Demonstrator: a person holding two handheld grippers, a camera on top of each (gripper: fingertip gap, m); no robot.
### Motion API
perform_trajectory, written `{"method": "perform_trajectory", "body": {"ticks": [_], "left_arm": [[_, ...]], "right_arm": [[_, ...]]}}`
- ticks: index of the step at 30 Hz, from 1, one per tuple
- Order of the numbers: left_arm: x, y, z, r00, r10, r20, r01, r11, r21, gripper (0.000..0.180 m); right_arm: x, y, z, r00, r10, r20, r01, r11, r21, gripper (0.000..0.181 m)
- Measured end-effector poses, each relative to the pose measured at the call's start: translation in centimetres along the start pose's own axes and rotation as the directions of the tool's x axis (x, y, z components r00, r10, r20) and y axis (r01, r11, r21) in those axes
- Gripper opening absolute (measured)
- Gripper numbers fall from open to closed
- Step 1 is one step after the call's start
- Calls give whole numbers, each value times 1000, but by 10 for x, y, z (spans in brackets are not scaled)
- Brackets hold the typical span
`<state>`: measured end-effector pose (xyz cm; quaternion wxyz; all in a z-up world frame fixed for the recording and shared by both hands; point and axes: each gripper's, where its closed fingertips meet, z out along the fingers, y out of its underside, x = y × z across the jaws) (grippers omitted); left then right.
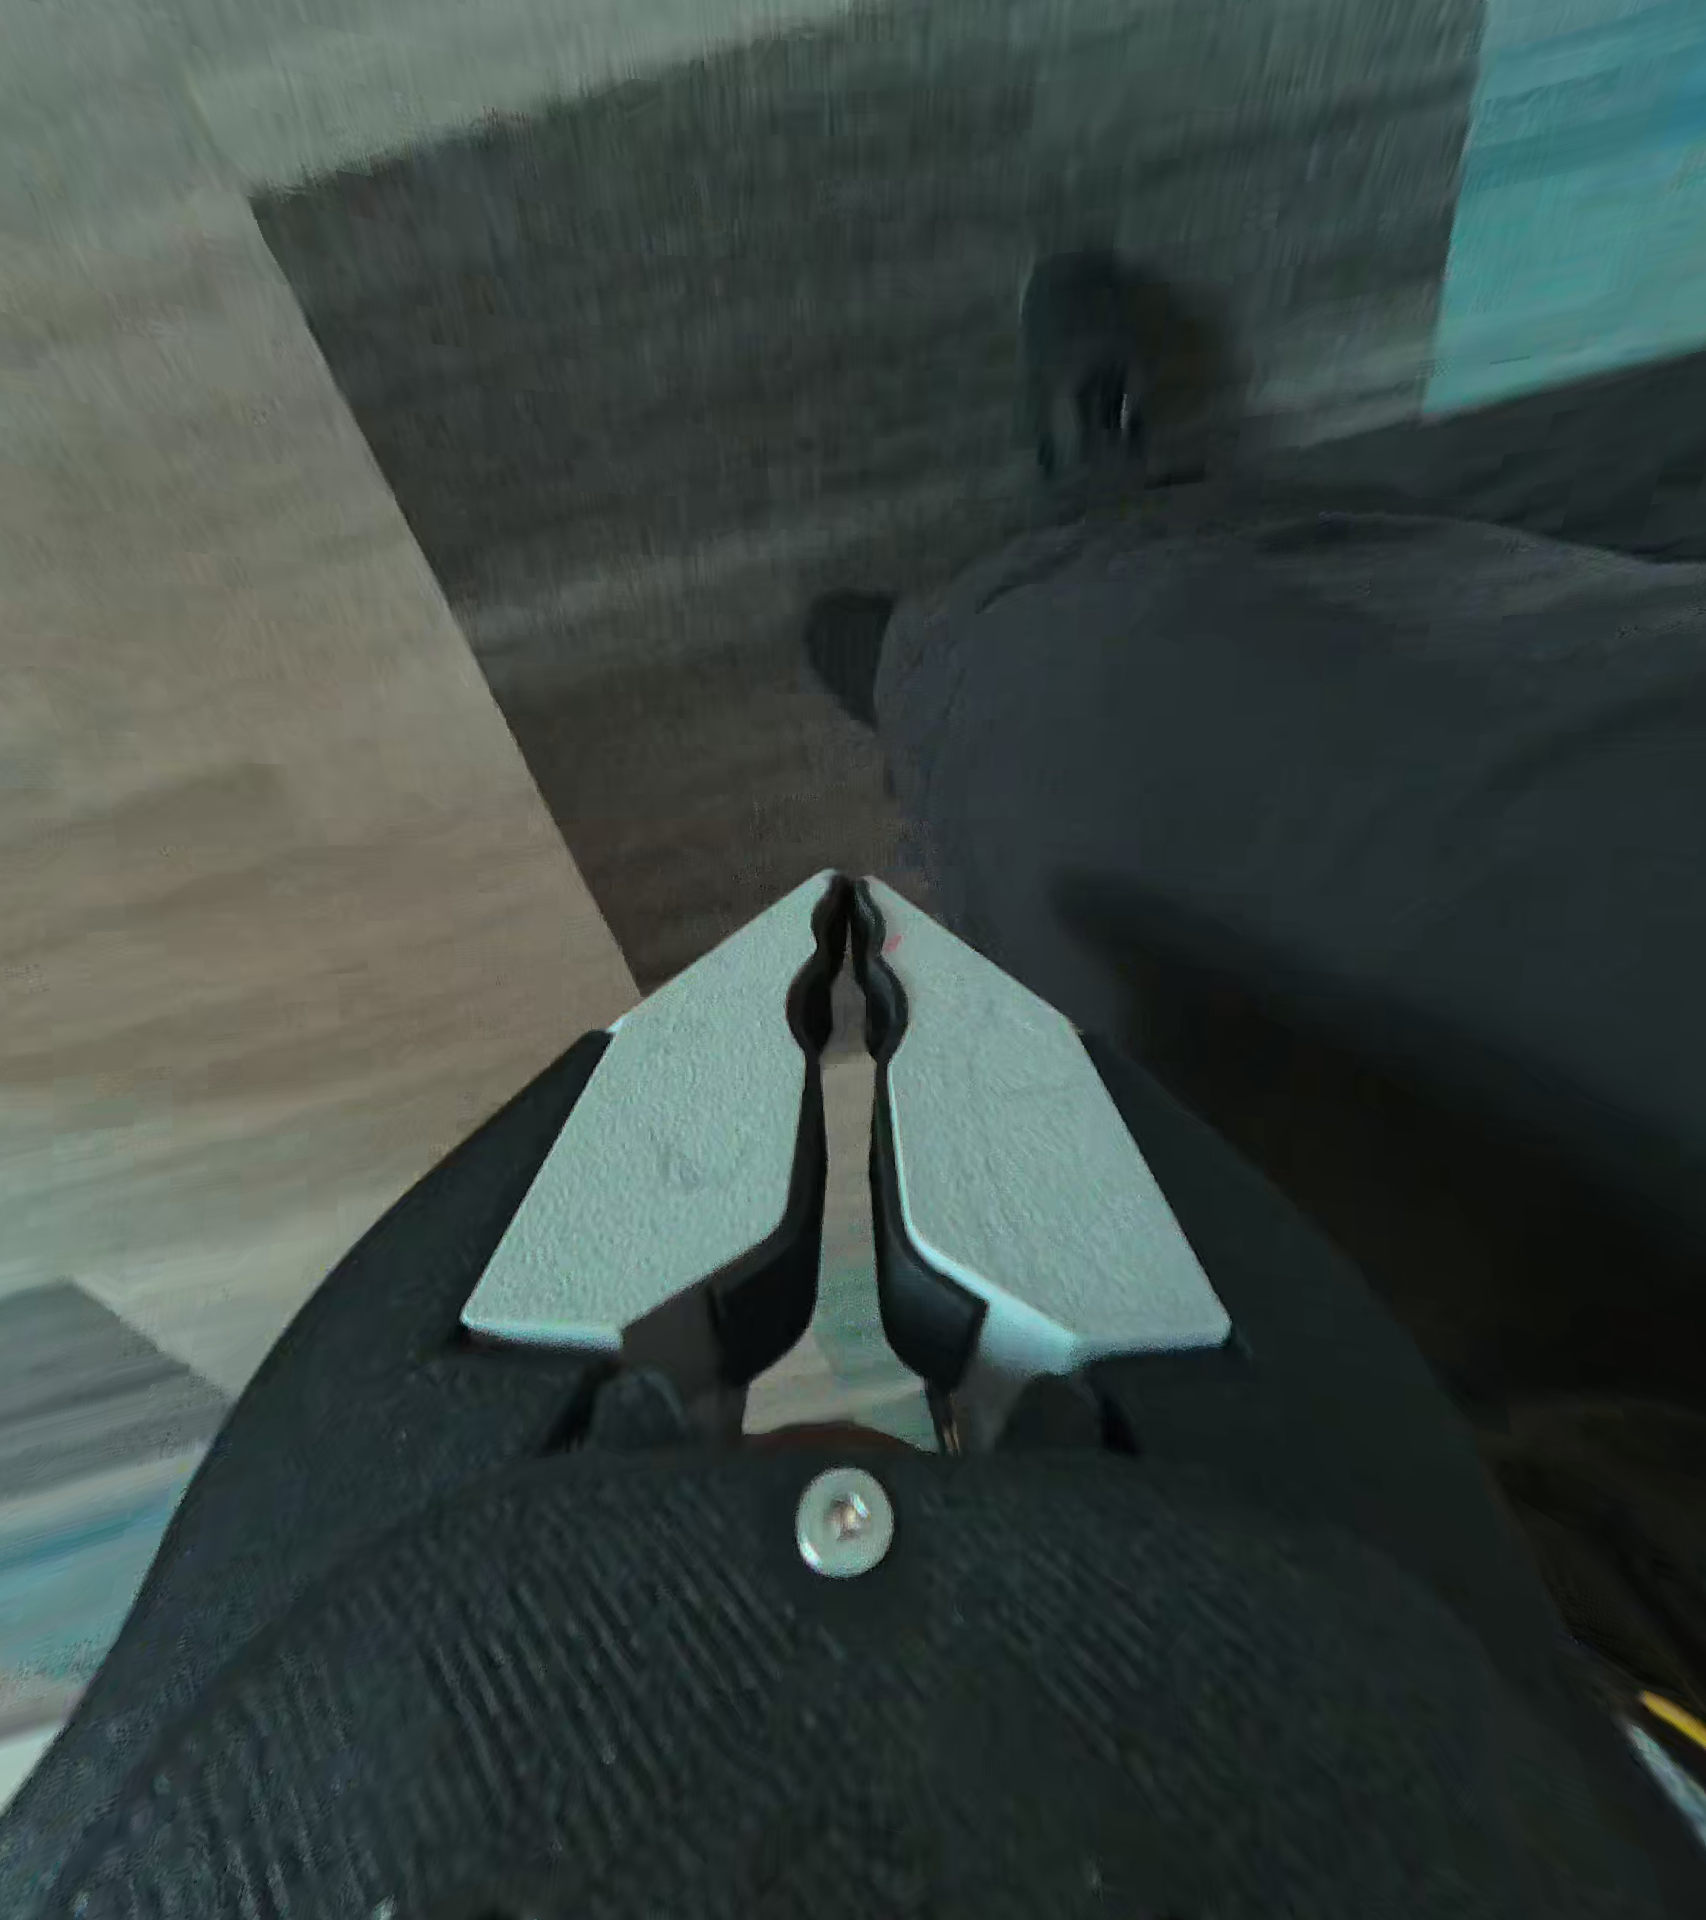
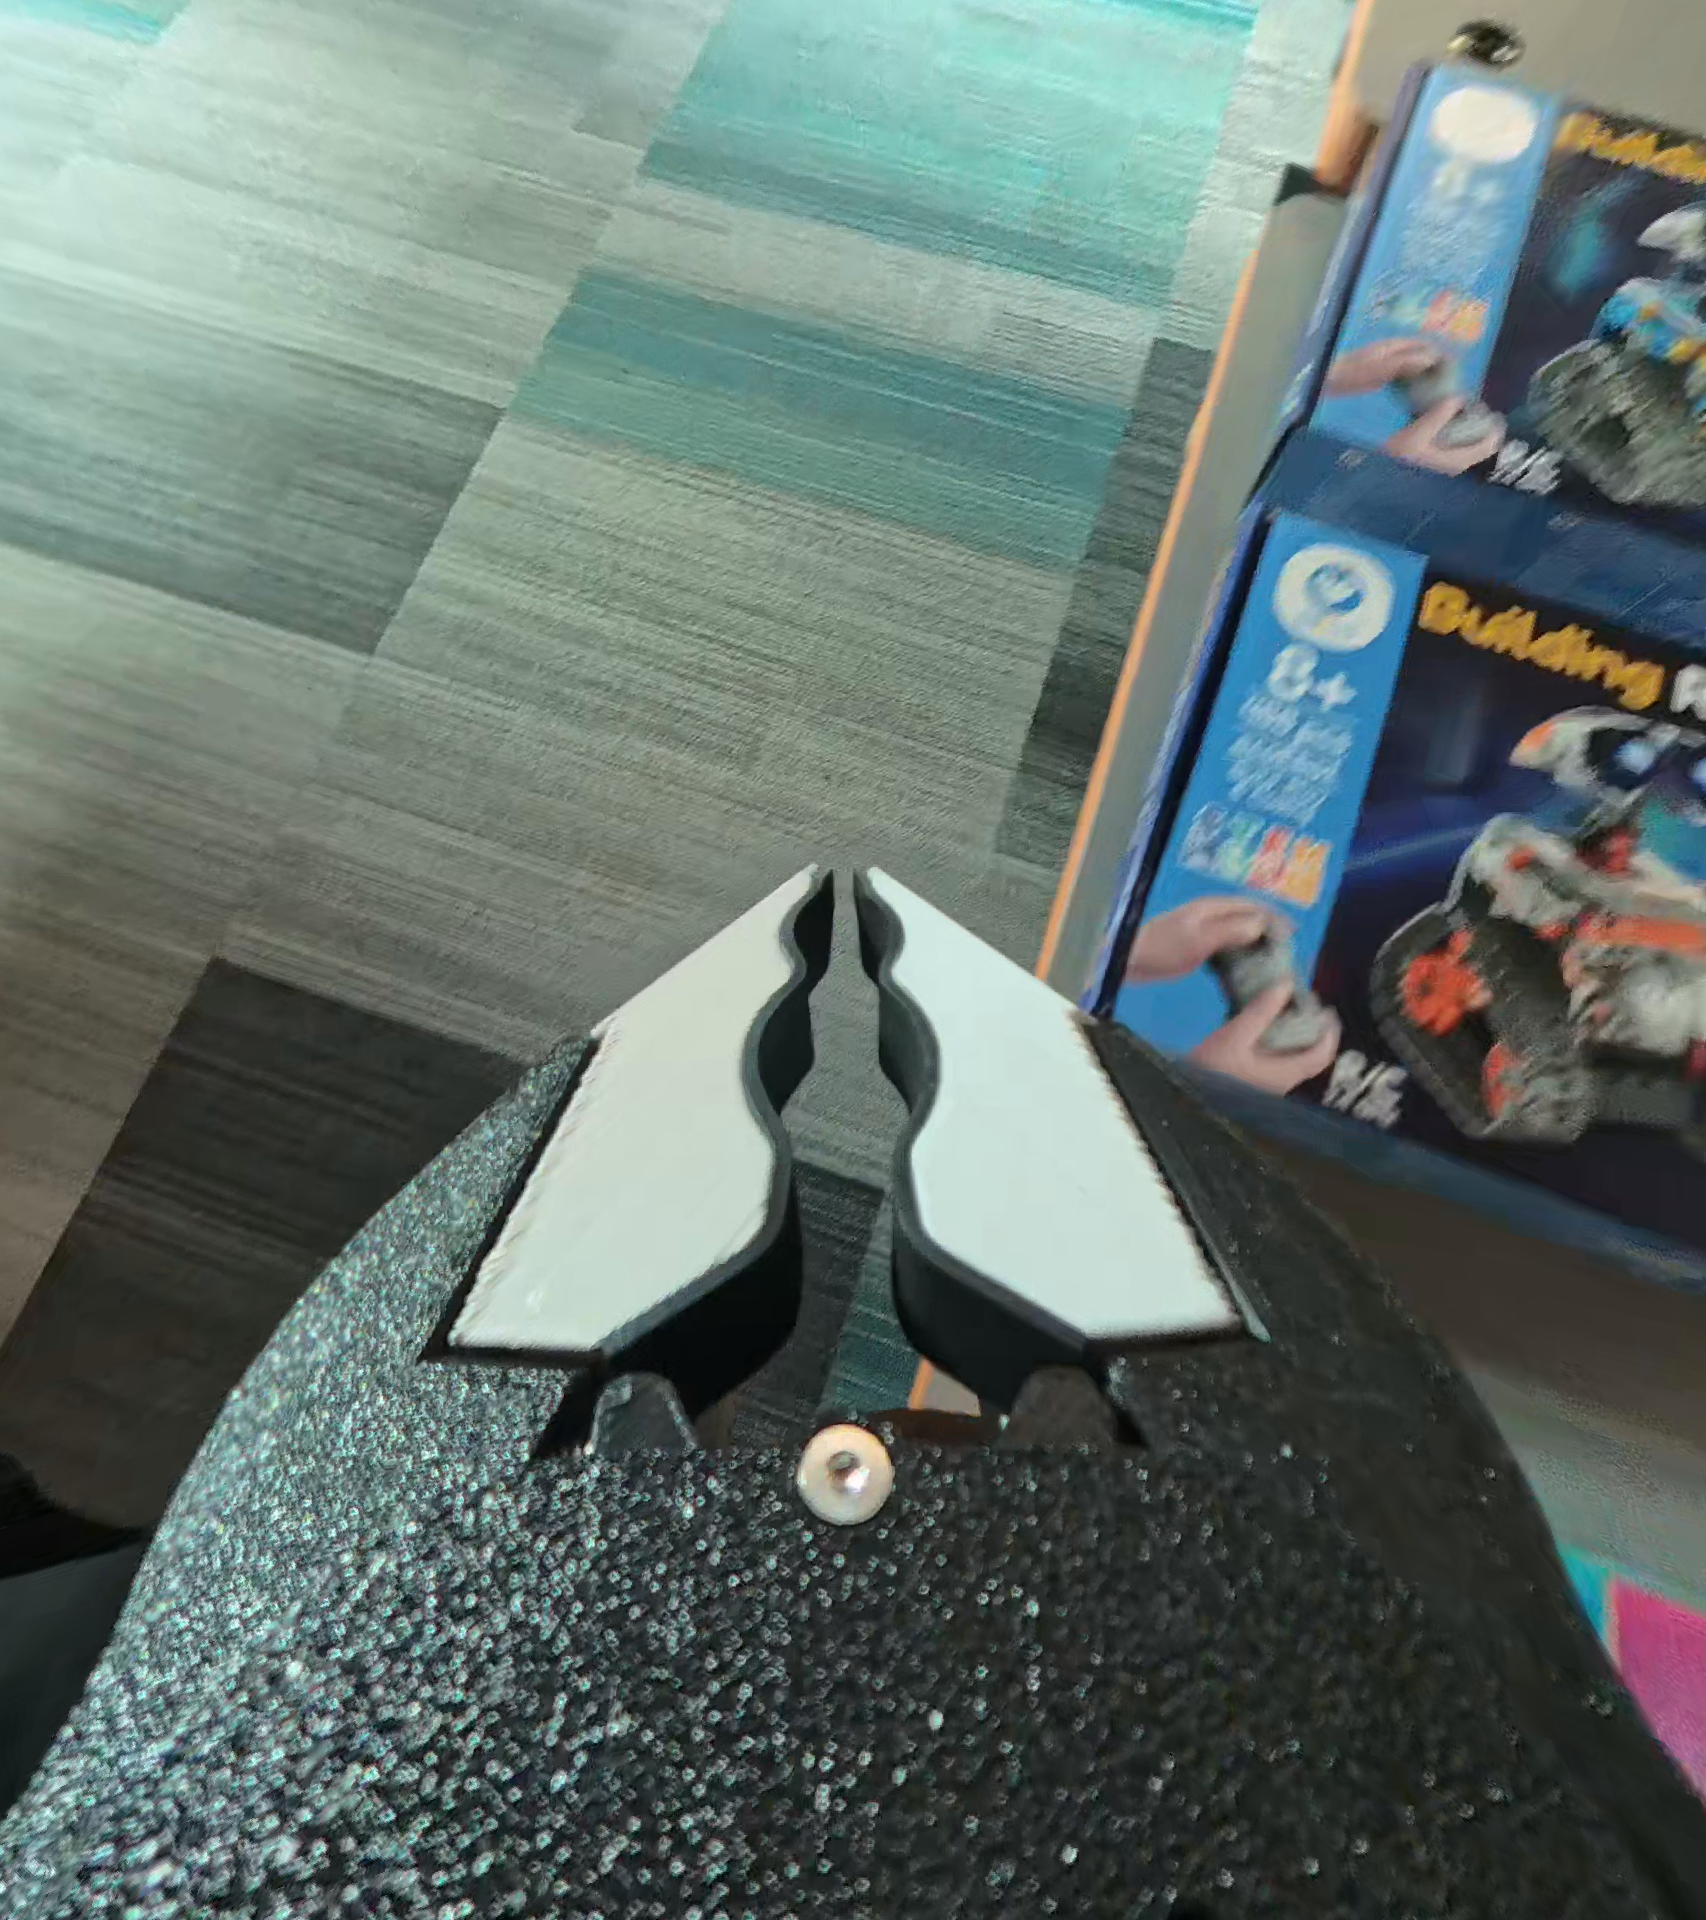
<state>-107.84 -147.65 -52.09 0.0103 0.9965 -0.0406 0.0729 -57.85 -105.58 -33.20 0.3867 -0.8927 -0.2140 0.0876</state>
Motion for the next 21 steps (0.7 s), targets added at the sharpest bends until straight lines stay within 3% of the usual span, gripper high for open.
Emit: {"method": "perform_trajectory", "body": {"ticks": [2,6,10,13,14,16,21], "left_arm": [[-17,-74,1,999,31,-25,-31,999,22,0],[-52,-199,26,975,217,-49,-220,974,-51,0],[-97,-335,48,943,319,-92,-326,942,-75,0],[-130,-439,42,925,359,-122,-372,922,-110,1],[-142,-471,34,907,407,-111,-419,898,-131,1],[-158,-549,18,866,493,-87,-501,851,-155,0],[-149,-773,3,764,644,-46,-645,760,-74,0]], "right_arm": [[32,-38,23,999,32,-33,-32,999,-5,11],[69,-106,80,992,120,-36,-120,993,10,39],[73,-158,156,980,198,-2,-198,980,-18,88],[70,-198,208,971,238,-10,-238,971,-23,112],[73,-214,222,972,234,-17,-234,972,-10,110],[90,-234,249,976,200,-91,-203,979,-22,90],[158,-260,324,939,287,-192,-298,954,-33,54]]}}
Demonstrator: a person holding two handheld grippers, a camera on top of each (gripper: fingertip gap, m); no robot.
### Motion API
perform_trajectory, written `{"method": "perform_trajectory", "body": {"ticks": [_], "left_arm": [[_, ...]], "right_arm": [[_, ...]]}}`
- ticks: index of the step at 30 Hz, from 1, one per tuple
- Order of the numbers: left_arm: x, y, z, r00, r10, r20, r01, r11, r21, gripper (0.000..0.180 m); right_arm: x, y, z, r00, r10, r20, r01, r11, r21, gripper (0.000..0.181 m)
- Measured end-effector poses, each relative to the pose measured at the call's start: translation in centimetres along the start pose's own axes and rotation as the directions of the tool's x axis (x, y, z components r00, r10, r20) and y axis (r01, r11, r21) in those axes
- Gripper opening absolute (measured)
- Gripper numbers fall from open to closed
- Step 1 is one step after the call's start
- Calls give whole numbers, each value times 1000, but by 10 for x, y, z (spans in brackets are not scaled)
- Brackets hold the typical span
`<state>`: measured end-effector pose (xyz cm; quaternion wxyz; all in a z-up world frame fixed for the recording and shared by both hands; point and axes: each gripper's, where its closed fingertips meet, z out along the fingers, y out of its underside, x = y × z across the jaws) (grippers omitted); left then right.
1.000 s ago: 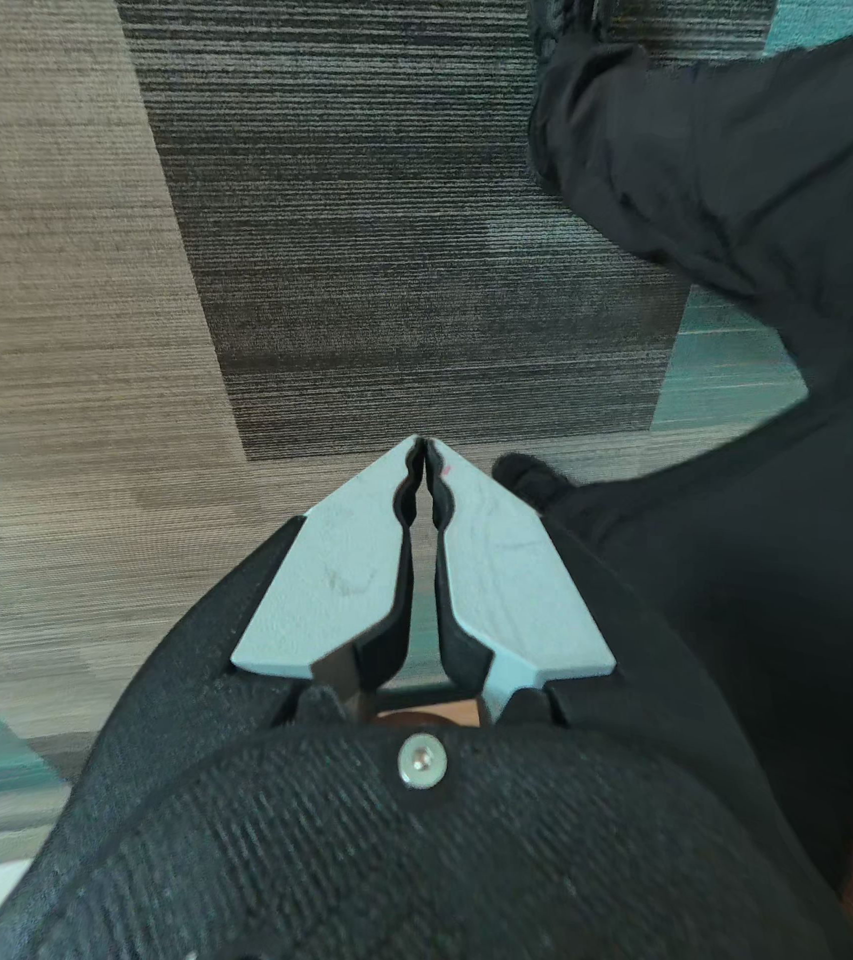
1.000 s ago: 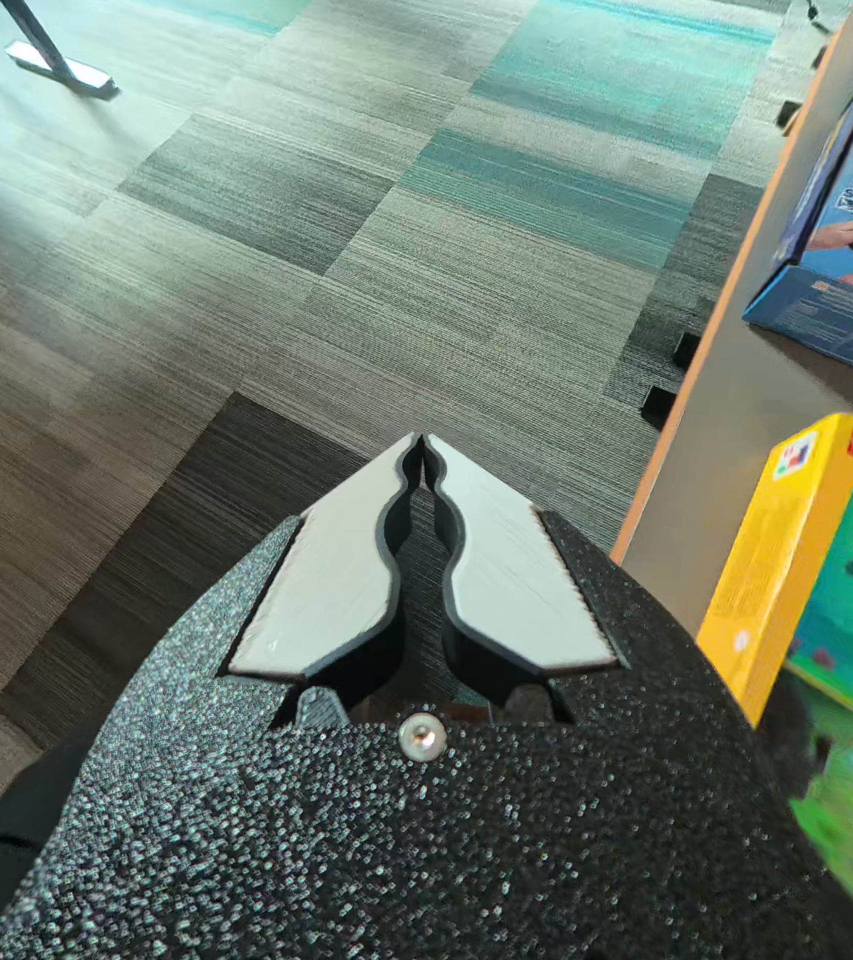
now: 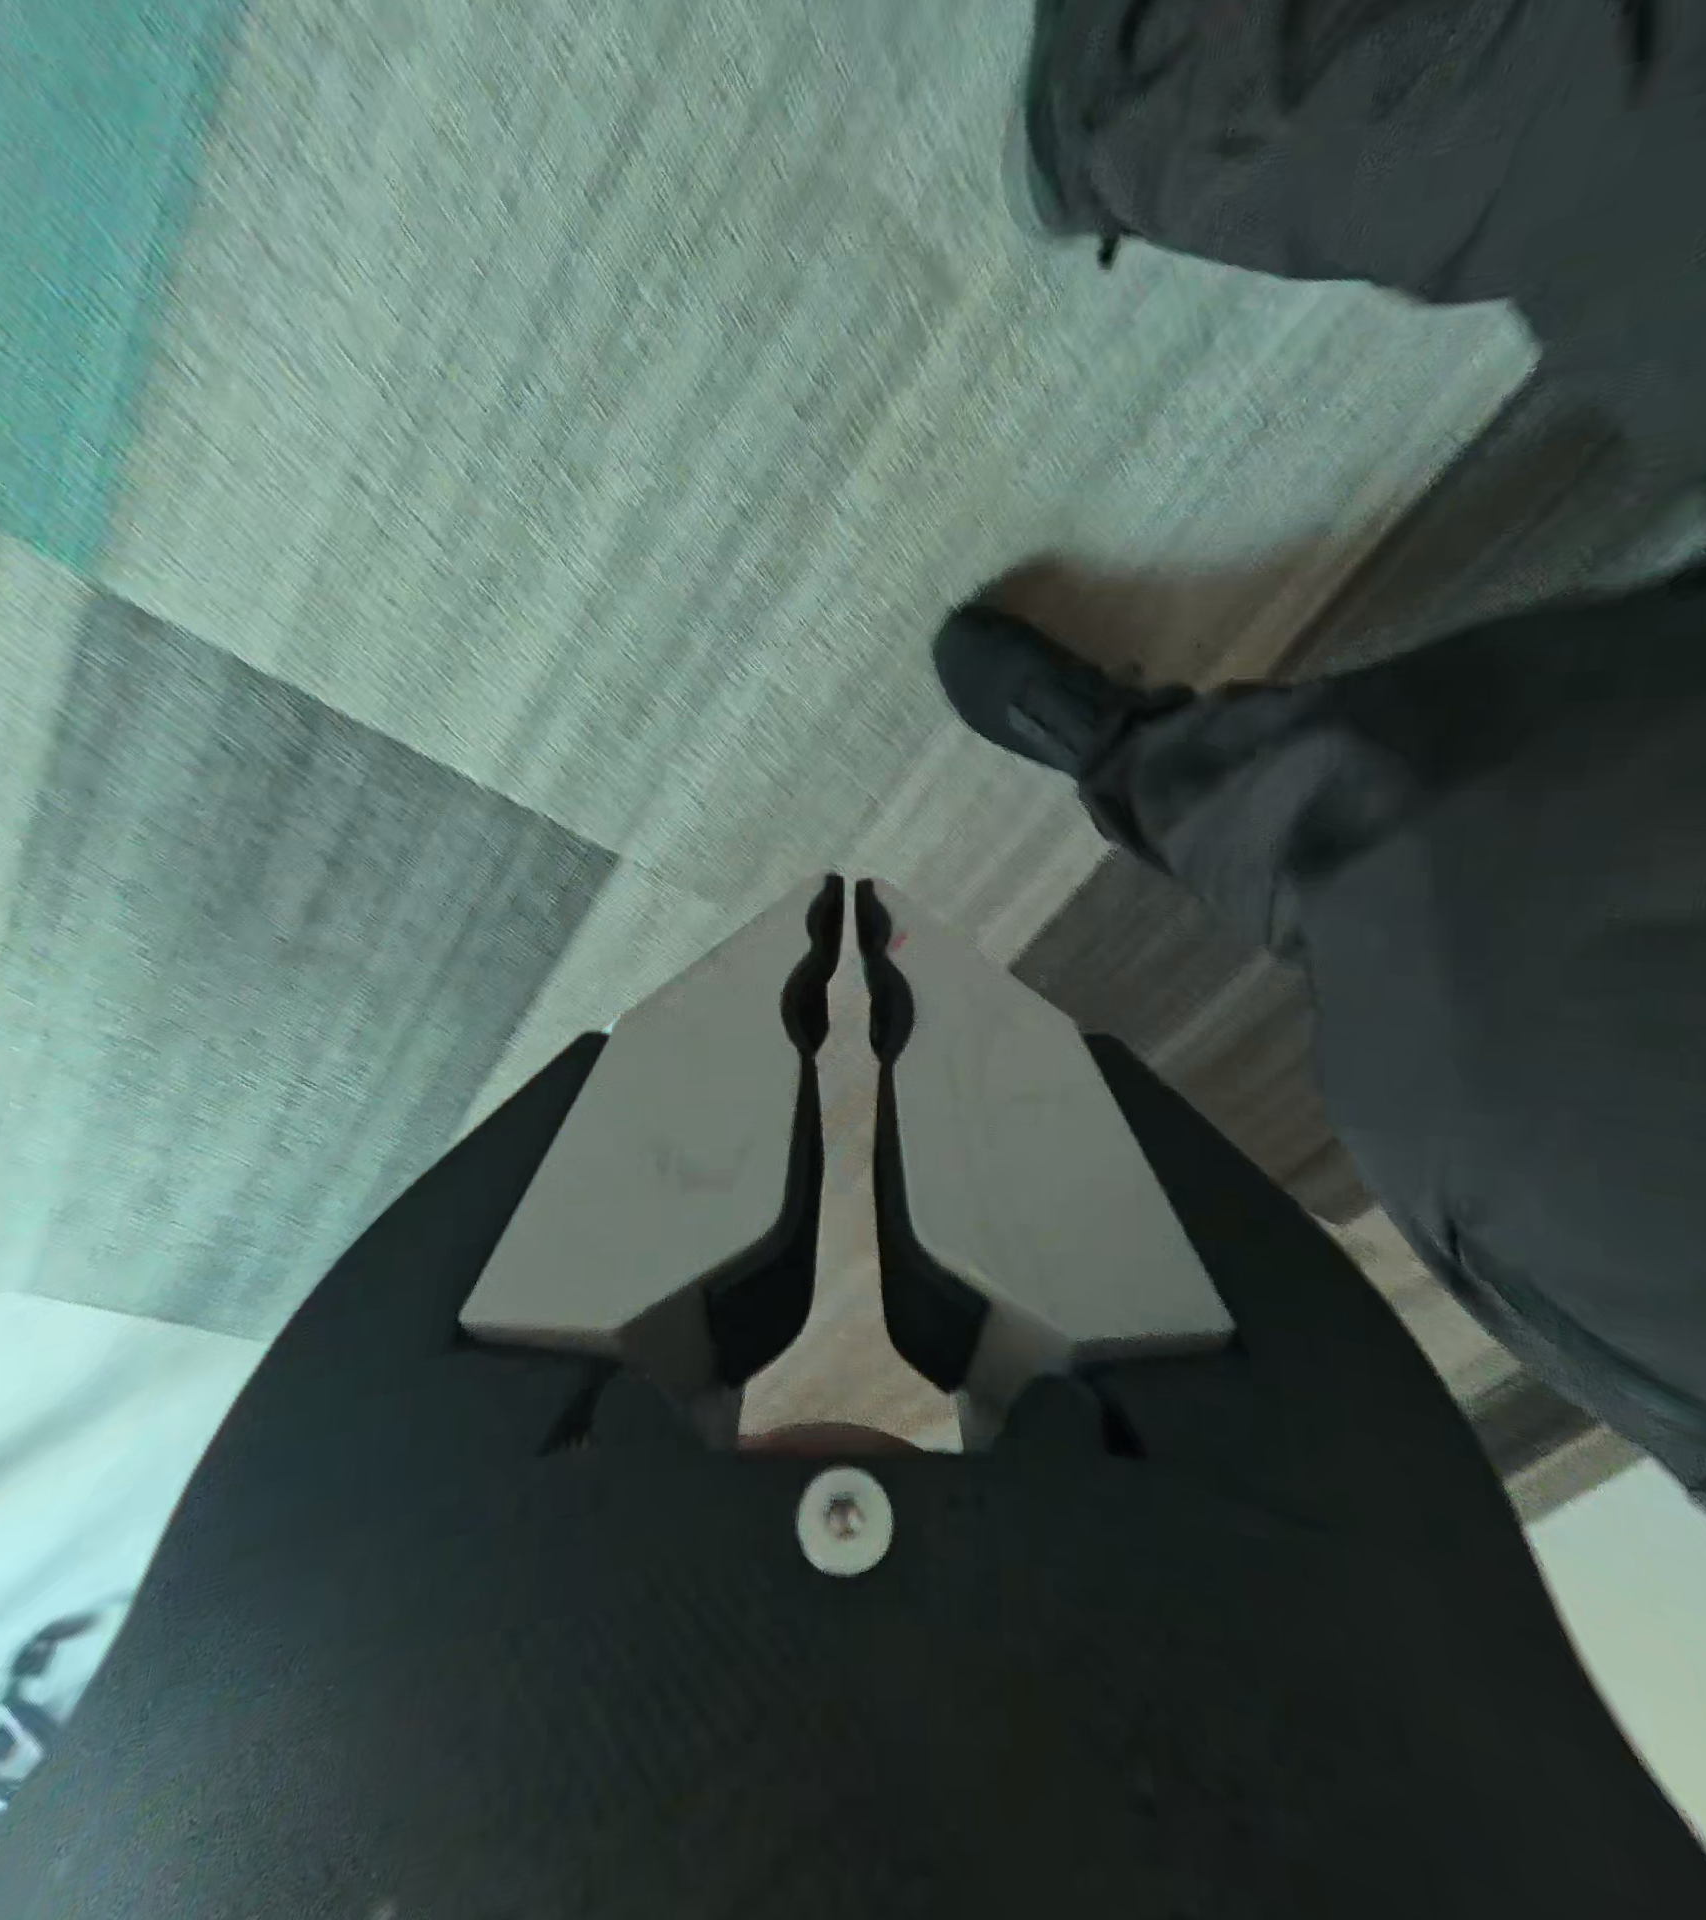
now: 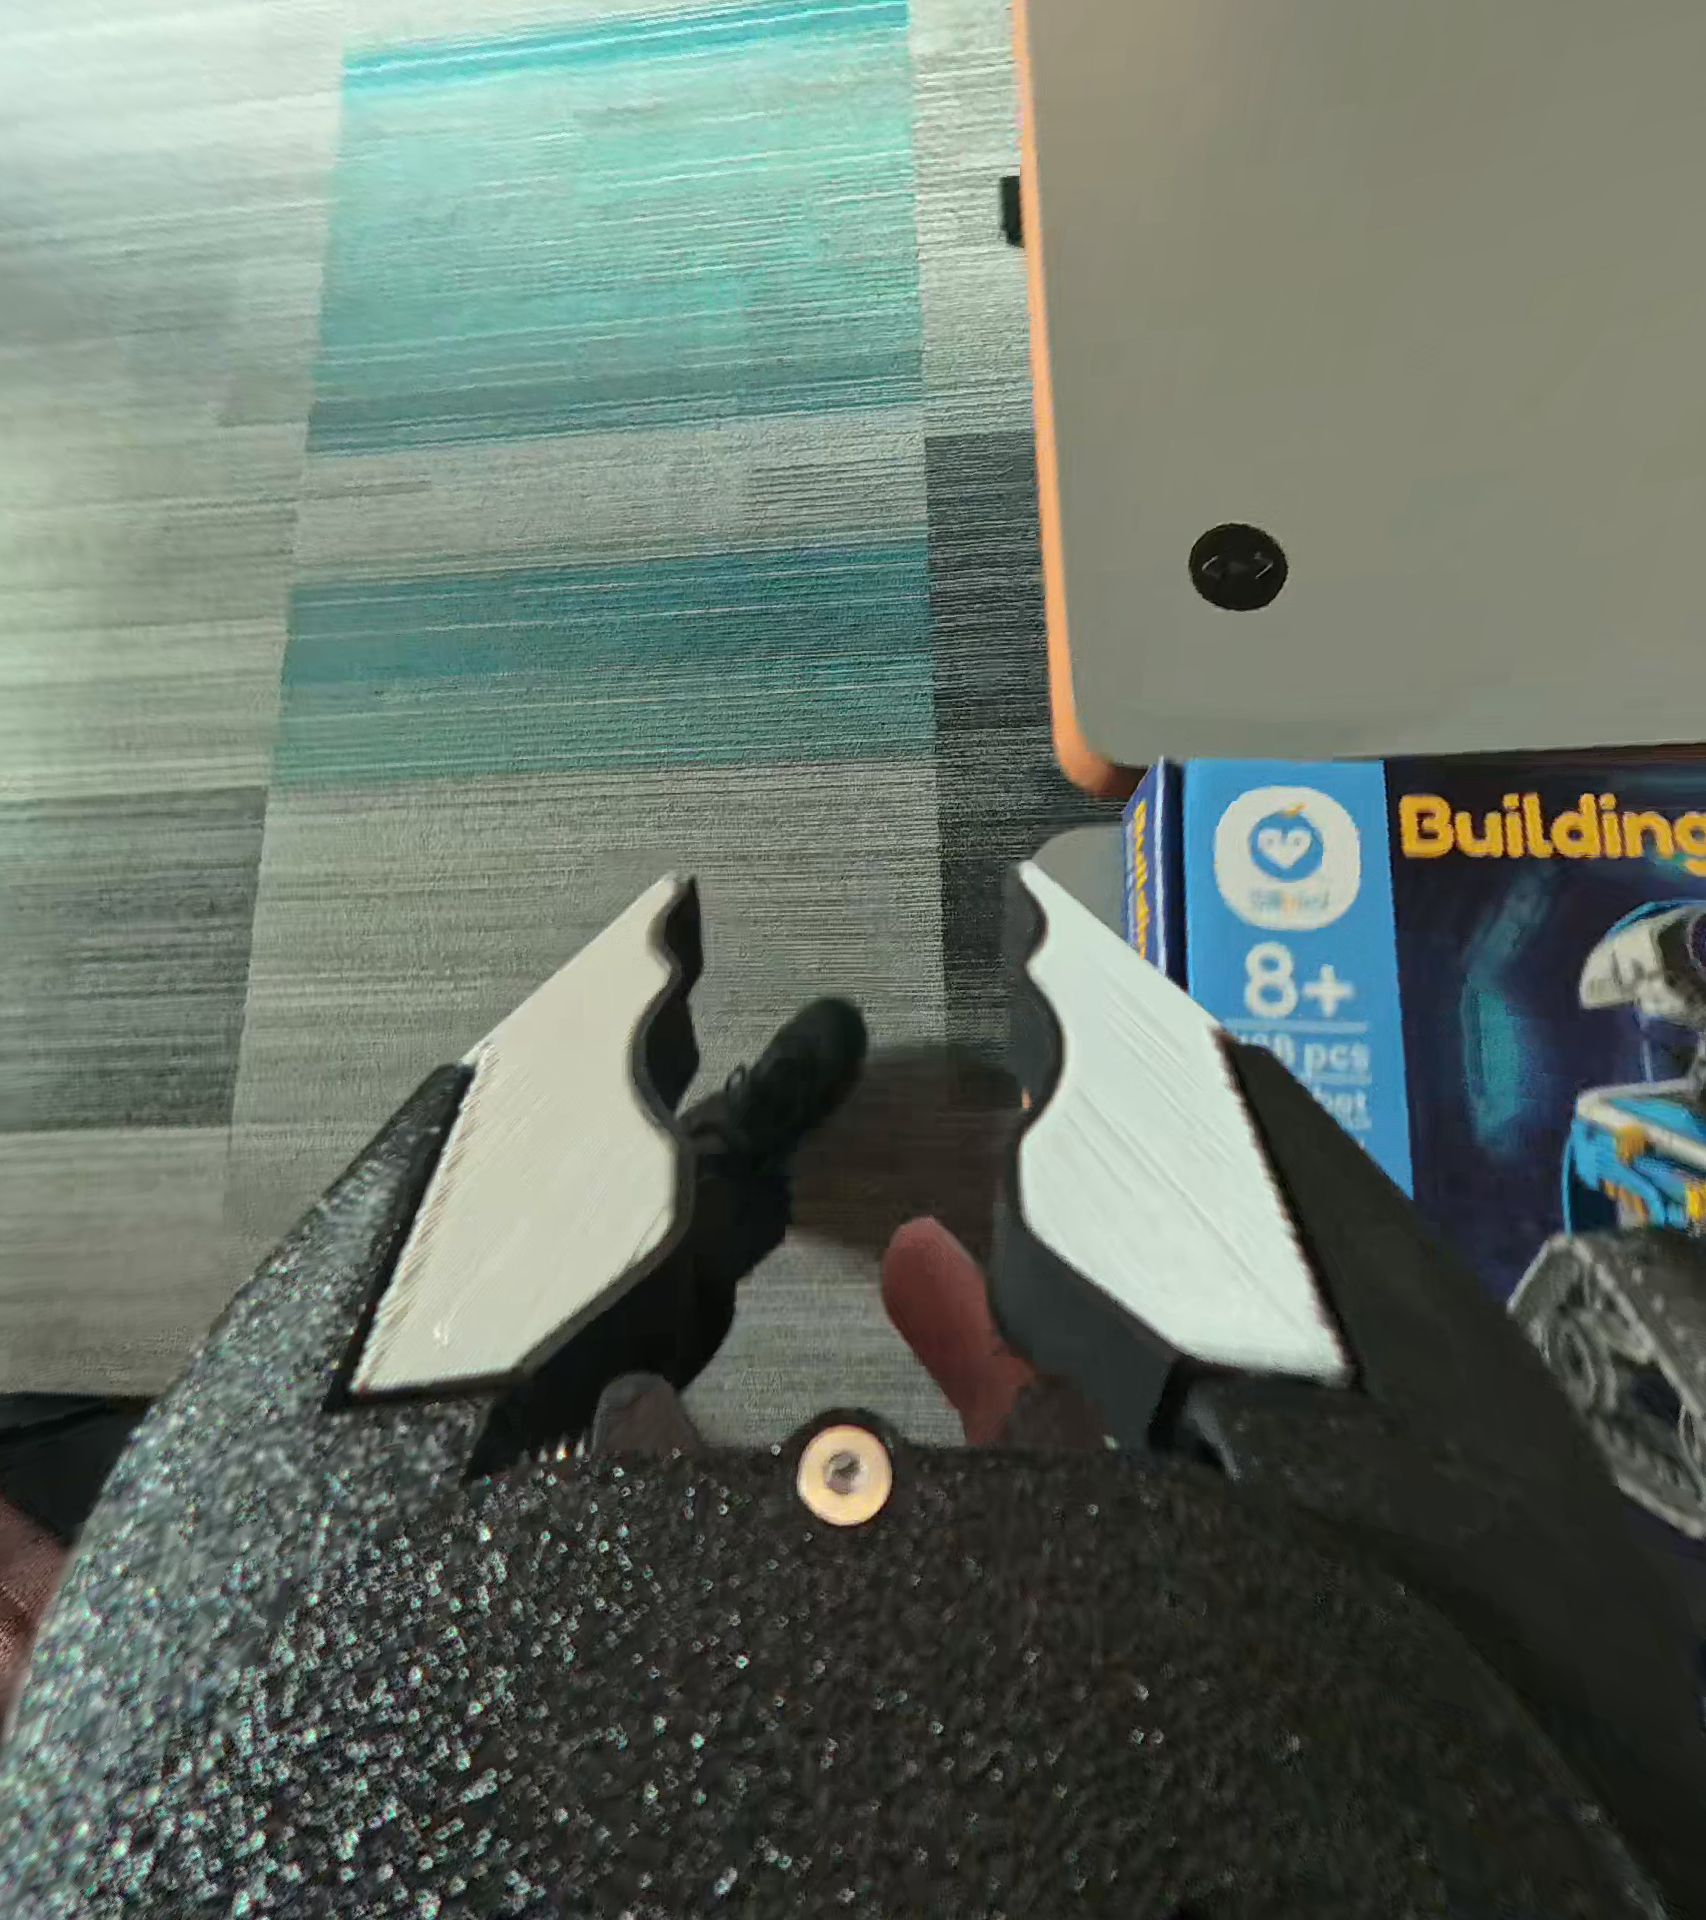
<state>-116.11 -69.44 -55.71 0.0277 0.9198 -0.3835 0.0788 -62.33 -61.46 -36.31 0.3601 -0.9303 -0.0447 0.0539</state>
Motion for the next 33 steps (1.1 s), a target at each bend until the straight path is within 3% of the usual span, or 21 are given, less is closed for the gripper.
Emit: {"method": "perform_trajectory", "body": {"ticks": [4,7,11,21,27,33], "left_arm": [[-72,-124,-4,1000,-16,26,16,1000,8,1],[-85,-190,-10,1000,0,-18,0,1000,-29,2],[-92,-258,-20,969,235,-76,-244,960,-136,1],[-157,-396,-4,860,459,-224,-497,853,-158,3],[-208,-414,-6,831,497,-251,-541,825,-160,3],[-265,-390,-3,878,415,-239,-466,856,-224,3]], "right_arm": [[58,-28,69,992,11,-124,-13,1000,-17,1],[93,-38,112,987,89,-137,-97,994,-57,0],[130,-40,139,969,164,-185,-194,968,-158,0],[149,-34,168,920,226,-320,-323,900,-293,0],[144,-24,177,884,236,-404,-391,846,-363,0],[149,-22,183,848,297,-439,-467,810,-355,0]]}}
